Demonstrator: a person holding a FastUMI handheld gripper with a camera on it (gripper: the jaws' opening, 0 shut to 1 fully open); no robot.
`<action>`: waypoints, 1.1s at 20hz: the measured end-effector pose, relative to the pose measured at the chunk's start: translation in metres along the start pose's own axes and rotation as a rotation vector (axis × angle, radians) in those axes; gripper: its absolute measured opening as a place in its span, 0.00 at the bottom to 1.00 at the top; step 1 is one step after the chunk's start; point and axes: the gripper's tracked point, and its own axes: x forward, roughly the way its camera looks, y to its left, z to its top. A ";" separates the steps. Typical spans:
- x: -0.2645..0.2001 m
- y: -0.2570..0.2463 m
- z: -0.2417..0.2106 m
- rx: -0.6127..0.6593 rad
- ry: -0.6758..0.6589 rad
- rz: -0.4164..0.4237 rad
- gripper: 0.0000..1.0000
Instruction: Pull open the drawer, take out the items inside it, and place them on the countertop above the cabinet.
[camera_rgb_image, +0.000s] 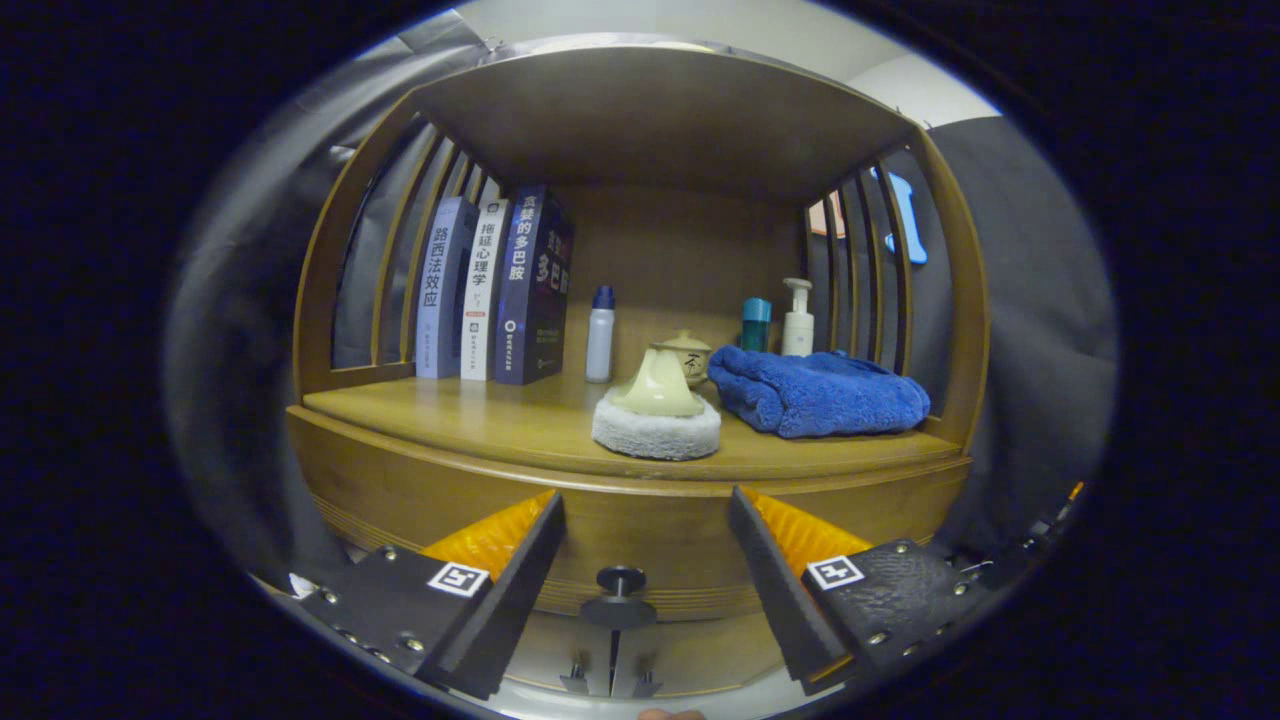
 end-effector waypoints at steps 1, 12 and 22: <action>0.000 0.000 -0.002 -0.004 0.004 -0.004 1.00; -0.001 0.000 0.000 -0.009 -0.010 -0.007 1.00; -0.004 -0.005 0.002 -0.025 -0.012 -0.023 1.00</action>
